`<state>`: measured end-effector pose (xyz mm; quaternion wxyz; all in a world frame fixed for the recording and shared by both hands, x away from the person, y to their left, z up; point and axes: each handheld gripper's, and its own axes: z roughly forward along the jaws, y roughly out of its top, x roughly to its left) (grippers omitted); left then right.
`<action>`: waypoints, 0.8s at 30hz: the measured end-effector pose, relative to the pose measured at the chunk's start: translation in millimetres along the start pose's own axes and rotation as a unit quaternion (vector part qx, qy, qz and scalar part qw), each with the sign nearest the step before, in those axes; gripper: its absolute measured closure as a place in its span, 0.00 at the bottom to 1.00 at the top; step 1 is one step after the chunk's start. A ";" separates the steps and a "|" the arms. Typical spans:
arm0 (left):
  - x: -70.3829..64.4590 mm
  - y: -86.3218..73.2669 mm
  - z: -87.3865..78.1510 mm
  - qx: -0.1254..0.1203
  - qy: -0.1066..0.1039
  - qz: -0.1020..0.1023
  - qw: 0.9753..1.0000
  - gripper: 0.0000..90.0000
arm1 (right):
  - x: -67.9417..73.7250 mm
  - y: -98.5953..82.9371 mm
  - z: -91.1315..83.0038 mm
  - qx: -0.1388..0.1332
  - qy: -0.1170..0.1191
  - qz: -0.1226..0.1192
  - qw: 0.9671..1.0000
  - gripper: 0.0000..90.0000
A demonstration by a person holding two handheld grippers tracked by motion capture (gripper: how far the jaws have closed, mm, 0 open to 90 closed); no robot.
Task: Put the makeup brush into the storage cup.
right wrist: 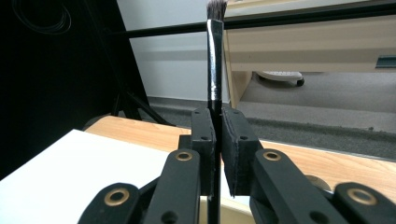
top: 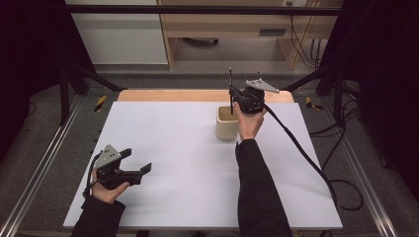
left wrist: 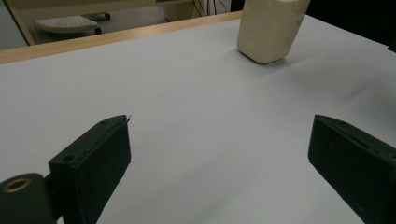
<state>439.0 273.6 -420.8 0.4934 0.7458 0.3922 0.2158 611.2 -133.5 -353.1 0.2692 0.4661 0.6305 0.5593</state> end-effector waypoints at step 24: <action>-2.4 0.2 0.9 0.001 -0.002 0.004 1.000 0.06 | -0.6 -31.2 15.0 0.025 0.000 -0.008 1.000 0.93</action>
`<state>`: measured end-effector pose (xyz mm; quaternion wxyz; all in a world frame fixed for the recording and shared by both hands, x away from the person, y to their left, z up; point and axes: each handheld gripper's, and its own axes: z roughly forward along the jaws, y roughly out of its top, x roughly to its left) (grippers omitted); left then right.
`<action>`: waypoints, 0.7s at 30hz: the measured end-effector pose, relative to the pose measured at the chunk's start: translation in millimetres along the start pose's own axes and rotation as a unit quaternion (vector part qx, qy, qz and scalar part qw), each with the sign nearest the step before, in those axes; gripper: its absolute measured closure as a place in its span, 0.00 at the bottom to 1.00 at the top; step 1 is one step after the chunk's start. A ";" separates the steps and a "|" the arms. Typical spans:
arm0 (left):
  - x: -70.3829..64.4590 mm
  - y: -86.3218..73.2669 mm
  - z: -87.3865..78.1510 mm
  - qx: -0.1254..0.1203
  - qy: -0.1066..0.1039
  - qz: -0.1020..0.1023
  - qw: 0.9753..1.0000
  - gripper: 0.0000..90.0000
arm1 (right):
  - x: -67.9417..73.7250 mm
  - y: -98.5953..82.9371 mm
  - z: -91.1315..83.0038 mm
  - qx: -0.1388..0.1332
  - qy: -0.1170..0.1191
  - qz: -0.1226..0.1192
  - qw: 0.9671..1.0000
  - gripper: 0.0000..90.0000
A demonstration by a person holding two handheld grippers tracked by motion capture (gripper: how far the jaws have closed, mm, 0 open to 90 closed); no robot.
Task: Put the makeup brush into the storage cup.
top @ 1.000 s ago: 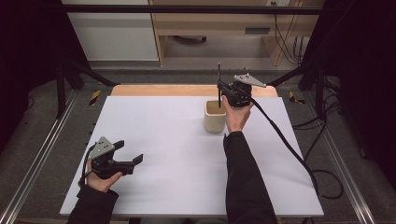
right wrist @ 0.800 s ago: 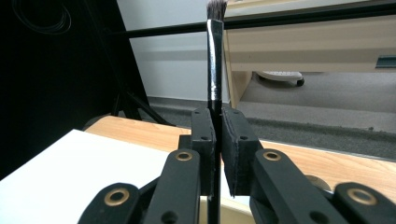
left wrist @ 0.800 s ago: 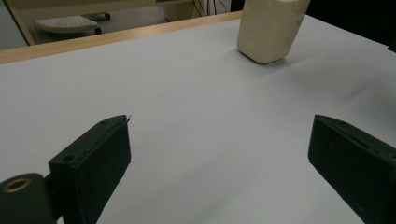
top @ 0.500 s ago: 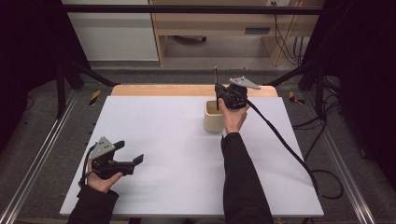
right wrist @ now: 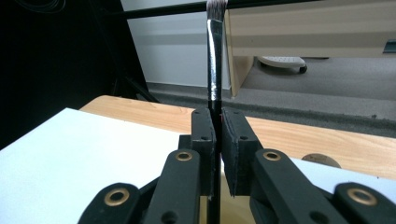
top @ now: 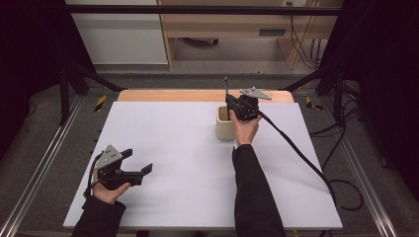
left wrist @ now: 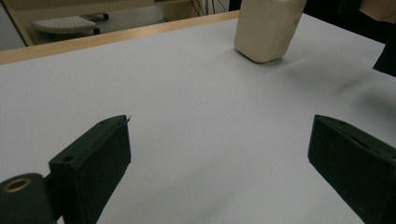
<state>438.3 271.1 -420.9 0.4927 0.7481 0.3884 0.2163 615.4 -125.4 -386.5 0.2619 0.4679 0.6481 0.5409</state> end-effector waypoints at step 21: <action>-2.1 -0.1 1.6 0.004 -0.001 0.004 1.000 0.06 | -2.7 -23.0 -1.7 0.036 -0.003 -0.024 0.999 0.93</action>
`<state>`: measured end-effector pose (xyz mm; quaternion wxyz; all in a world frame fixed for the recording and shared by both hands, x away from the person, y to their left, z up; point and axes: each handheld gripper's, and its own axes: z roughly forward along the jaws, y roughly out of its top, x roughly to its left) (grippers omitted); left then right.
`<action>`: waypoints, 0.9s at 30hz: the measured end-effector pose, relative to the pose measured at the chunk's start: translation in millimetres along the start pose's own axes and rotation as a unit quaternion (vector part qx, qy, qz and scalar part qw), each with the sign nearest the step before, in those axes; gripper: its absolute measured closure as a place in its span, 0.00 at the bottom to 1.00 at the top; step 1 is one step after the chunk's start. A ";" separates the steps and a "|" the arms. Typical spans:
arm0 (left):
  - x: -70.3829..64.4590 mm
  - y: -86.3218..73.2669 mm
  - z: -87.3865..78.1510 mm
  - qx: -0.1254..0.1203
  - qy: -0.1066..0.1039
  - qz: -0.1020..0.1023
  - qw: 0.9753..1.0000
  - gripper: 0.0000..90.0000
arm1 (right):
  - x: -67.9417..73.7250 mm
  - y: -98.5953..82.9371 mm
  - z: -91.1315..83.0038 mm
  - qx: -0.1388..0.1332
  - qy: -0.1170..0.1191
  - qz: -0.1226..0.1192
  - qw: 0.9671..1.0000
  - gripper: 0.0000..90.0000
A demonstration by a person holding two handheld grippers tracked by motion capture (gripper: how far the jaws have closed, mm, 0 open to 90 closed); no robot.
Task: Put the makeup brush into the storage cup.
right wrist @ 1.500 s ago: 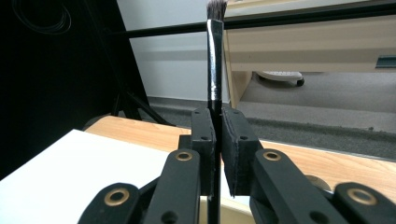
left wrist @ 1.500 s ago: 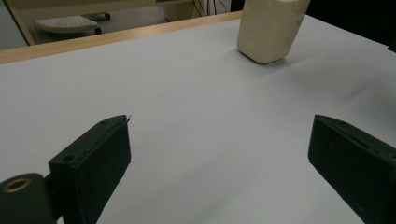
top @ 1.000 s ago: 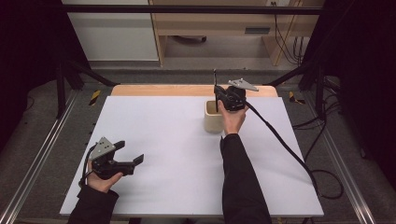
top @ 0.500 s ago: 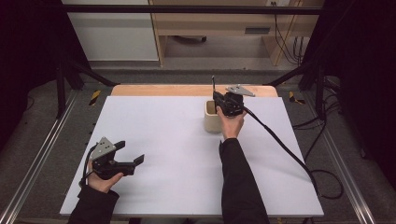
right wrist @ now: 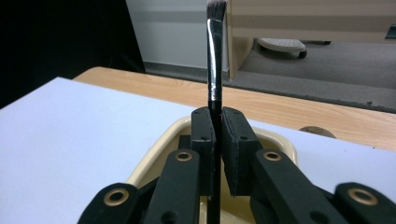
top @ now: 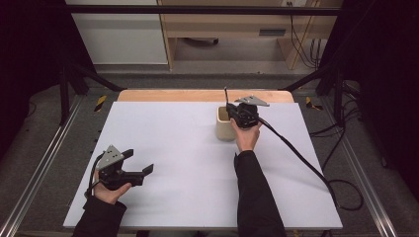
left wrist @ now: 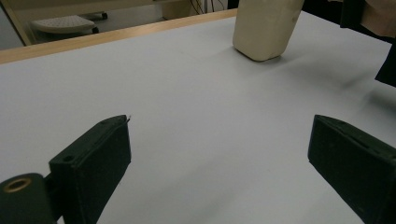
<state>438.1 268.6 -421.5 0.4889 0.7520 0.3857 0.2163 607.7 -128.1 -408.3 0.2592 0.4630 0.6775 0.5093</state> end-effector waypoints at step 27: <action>-1.4 -0.5 0.6 0.001 0.001 0.003 1.000 0.06 | 5.8 4.7 -70.6 -0.004 0.058 -0.047 0.997 0.58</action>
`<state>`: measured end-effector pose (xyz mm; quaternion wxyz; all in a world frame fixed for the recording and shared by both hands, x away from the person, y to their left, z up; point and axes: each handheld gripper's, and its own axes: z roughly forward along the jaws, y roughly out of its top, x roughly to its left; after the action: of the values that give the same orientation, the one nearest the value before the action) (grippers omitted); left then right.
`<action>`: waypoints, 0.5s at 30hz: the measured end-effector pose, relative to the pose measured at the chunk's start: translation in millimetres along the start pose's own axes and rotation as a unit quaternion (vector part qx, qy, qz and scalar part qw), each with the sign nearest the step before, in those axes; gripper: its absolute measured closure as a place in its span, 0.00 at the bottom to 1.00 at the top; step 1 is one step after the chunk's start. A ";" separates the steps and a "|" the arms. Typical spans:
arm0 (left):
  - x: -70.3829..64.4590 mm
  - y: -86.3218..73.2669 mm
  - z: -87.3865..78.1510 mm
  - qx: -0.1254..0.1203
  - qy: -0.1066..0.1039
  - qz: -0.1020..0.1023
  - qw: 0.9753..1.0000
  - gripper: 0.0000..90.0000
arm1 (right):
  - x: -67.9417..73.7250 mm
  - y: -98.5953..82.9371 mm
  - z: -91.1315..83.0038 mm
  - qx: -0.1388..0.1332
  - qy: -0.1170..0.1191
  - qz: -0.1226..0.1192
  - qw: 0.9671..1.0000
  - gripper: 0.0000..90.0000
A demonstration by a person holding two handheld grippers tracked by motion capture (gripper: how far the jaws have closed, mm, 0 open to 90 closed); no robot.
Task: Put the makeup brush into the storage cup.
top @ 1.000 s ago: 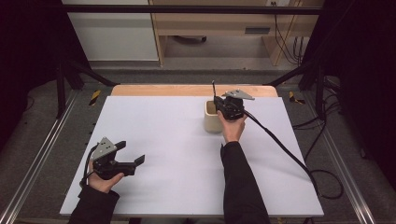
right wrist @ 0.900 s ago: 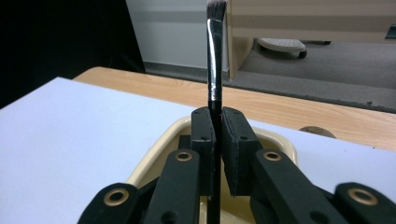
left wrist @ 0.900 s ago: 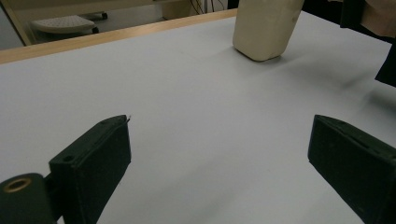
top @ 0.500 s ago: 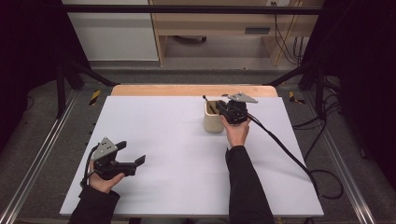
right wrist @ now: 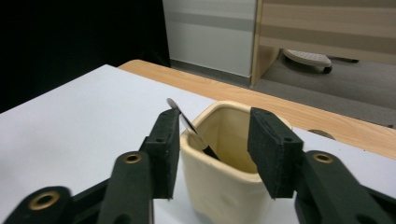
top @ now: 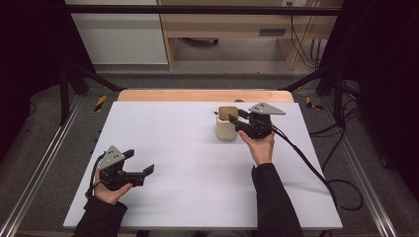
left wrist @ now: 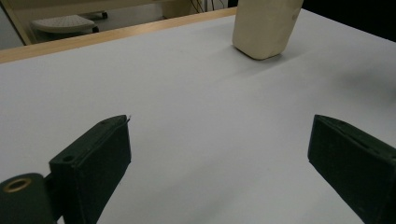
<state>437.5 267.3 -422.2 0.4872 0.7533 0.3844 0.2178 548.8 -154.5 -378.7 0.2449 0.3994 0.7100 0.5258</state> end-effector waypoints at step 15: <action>0.1 -0.8 -0.5 0.001 0.001 -0.001 1.000 0.06 | 2.6 -14.7 -55.1 -0.012 0.028 0.000 1.000 0.30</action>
<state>437.0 267.8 -422.7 0.4866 0.7529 0.3858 0.2178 500.5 -184.5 -374.3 0.2296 0.3819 0.7101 0.5452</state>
